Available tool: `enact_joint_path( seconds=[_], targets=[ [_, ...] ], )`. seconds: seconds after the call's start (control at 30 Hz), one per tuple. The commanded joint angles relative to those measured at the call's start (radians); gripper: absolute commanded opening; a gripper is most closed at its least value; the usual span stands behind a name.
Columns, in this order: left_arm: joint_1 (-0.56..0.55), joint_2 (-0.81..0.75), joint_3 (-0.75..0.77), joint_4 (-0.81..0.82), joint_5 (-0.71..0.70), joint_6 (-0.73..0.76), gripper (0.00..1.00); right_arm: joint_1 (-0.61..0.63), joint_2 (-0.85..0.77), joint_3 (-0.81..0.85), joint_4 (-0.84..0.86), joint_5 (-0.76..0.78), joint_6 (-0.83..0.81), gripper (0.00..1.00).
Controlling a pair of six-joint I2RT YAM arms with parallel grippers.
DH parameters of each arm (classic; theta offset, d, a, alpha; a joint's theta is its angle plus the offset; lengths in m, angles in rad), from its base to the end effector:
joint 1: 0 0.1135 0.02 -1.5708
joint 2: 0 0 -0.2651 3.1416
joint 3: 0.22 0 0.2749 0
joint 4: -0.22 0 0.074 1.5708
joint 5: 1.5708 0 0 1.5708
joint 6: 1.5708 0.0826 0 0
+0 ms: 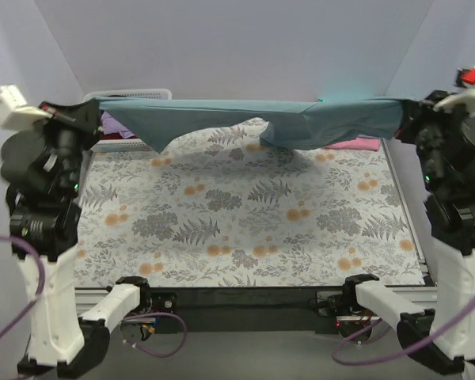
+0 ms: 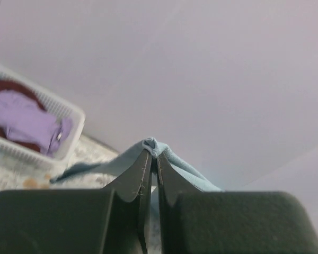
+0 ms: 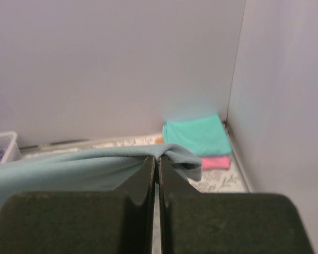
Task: Fold and stack the t-shirts
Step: Flatten the tshirt out
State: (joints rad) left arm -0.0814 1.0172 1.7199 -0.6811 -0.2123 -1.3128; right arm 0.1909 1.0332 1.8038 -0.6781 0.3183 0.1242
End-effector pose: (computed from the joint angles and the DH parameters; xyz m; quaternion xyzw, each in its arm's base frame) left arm 0.2020 0.0010 0.5615 -0.4635 0.5240 -0.3994 0.5925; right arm 0.1883 0.0101 0.5852 0.0949 0.6687 0.0091 0.7374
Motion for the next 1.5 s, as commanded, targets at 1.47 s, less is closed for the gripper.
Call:
enact_joint_path(
  seconds=[1.47],
  targets=[
    [0.032,0.839,-0.462,0.454,-0.021,0.063,0.00,-0.151,0.629,-0.658,0.781,-0.461,-0.058,0.01]
  ],
)
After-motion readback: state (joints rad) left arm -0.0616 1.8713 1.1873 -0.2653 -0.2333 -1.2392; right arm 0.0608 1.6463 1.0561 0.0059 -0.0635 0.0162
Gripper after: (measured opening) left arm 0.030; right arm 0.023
